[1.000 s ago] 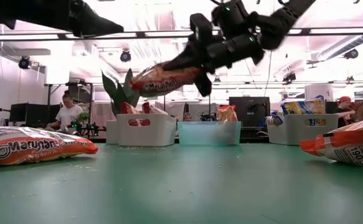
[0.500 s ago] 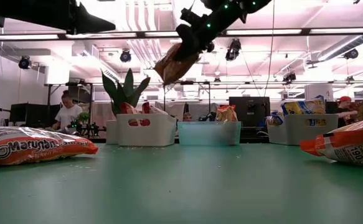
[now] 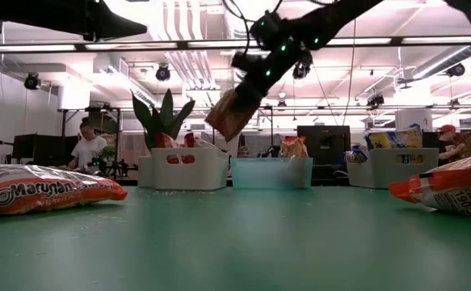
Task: Sort Maruchan noodles
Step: Put the red noodle pack into the white bin
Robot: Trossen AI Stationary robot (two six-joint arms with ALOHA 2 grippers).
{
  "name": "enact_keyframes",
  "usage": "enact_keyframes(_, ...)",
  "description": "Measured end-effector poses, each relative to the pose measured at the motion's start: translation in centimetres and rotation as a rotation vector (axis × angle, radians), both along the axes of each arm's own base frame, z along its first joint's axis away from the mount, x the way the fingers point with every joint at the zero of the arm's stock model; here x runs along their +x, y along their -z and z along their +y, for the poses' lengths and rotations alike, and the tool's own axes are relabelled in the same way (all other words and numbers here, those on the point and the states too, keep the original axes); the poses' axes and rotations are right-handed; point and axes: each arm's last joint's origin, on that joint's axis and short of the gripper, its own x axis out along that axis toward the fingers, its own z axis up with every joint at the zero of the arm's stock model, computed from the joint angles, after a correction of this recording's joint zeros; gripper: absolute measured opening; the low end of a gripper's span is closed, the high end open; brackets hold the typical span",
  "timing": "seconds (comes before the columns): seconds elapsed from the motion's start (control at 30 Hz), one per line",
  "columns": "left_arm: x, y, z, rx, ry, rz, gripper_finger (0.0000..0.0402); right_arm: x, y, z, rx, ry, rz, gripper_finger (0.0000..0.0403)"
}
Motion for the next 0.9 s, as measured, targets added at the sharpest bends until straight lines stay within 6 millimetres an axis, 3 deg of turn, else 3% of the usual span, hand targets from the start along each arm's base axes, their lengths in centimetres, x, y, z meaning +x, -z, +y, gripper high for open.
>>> enact_keyframes(0.13, 0.0, 0.0, 0.0, 0.002, 0.000, 0.000, 0.0039, 1.3, 1.2, -0.6, -0.047, -0.036, 0.046, 0.0070)
enact_keyframes(0.43, 0.0, 0.0, 0.0, 0.009, -0.001, 0.005, 0.0039, 3.5, 1.3, -1.0, -0.008, -0.178, 0.046, 0.0070)
enact_keyframes(0.73, 0.0, 0.1, 0.0, 0.011, -0.001, 0.010, 0.0039, 4.6, 3.7, -1.7, 0.021, -0.148, 0.218, 0.0070)
enact_keyframes(0.9, 0.0, 0.1, 0.0, 0.011, -0.001, 0.011, 0.0039, 5.0, 3.5, -1.9, 0.010, -0.119, 0.205, 0.0072)
